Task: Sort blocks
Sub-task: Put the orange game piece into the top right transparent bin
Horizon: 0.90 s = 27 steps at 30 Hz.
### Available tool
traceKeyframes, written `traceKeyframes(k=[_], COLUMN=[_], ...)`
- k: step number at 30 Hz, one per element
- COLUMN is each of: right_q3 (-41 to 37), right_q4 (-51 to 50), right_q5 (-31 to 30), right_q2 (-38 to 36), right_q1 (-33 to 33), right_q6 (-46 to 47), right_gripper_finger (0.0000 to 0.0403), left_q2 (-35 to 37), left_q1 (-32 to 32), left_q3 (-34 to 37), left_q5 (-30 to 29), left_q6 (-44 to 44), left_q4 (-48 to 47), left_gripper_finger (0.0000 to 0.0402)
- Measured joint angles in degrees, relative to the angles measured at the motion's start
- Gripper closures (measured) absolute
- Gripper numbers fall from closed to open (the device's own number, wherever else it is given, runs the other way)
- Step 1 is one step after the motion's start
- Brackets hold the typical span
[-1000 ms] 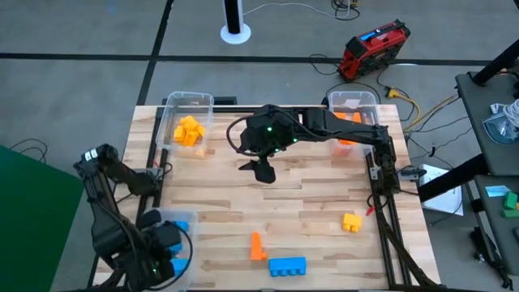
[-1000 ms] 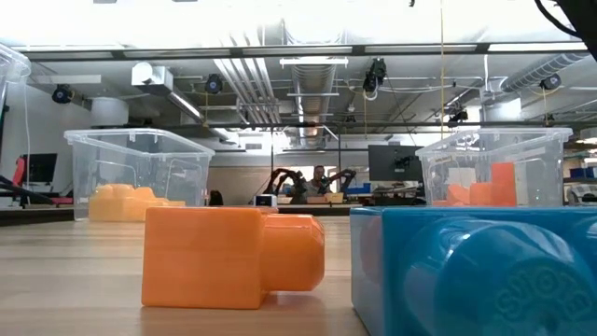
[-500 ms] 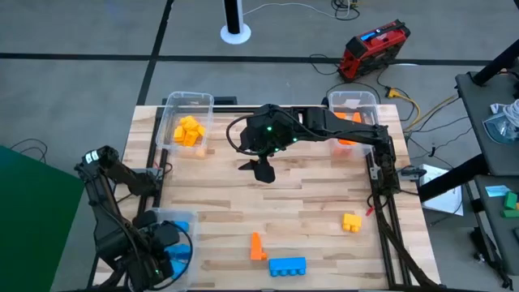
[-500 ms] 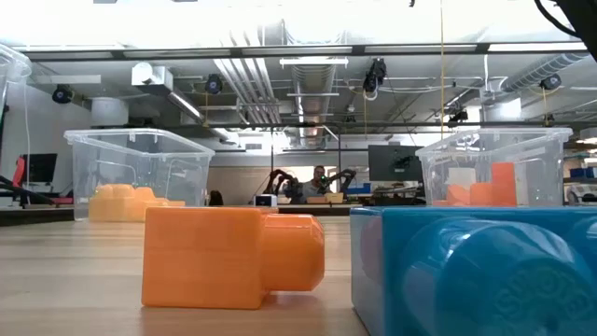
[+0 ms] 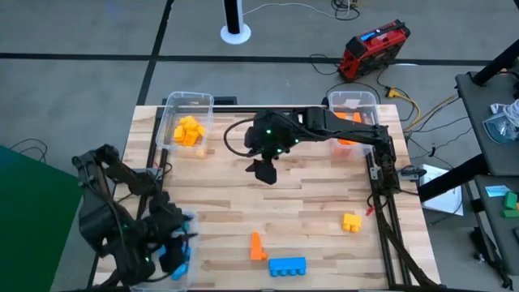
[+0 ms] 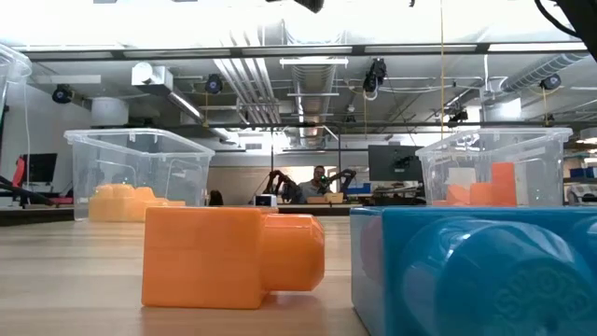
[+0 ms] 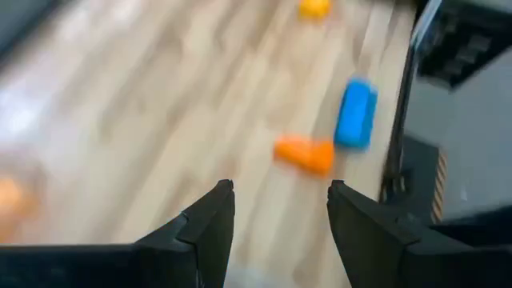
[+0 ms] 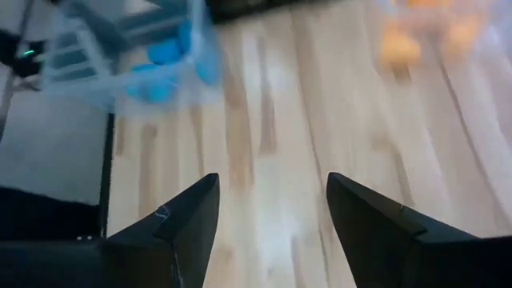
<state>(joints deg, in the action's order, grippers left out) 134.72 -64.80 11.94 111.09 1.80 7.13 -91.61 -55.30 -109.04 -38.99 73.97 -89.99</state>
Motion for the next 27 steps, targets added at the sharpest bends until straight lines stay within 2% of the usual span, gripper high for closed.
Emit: traceKeyframes(k=[2,7,11,16,19,22,27], right_q3=[0.0,0.0,-0.9,-2.1,-4.2,-7.4,-13.5], right_q4=[-3.3,-10.9,-14.4,-14.4,-14.4,-14.2,-14.1], right_q5=[-0.7,-4.1,-5.2,-10.9,-11.7,-12.1,-10.5], right_q2=[0.0,0.0,0.1,0.2,0.2,0.2,0.2], right_q1=[0.0,0.0,-1.6,-7.9,-11.6,-15.1,-20.0], right_q6=[3.9,17.3,29.0,42.2,51.5,61.0,75.5], right_gripper_finger=[0.0182,0.0192,0.0198,0.021,0.0217,0.0223,0.0214], left_q2=[0.8,3.9,8.8,18.7,25.5,31.2,37.6], left_q1=[1.2,5.0,6.1,6.0,6.1,6.1,6.1], left_q3=[-1.4,1.3,9.1,21.0,27.3,33.4,41.7], left_q5=[-3.4,-4.3,-7.0,-11.0,-11.3,-11.5,-11.8], left_q6=[-4.6,-11.9,-12.2,-10.0,-14.4,-22.7,-33.1], left_q4=[0.0,-0.1,-0.1,3.4,11.9,24.1,43.9], left_gripper_finger=[0.0224,0.0224,0.0224,0.0224,0.0224,0.0224,0.0224])
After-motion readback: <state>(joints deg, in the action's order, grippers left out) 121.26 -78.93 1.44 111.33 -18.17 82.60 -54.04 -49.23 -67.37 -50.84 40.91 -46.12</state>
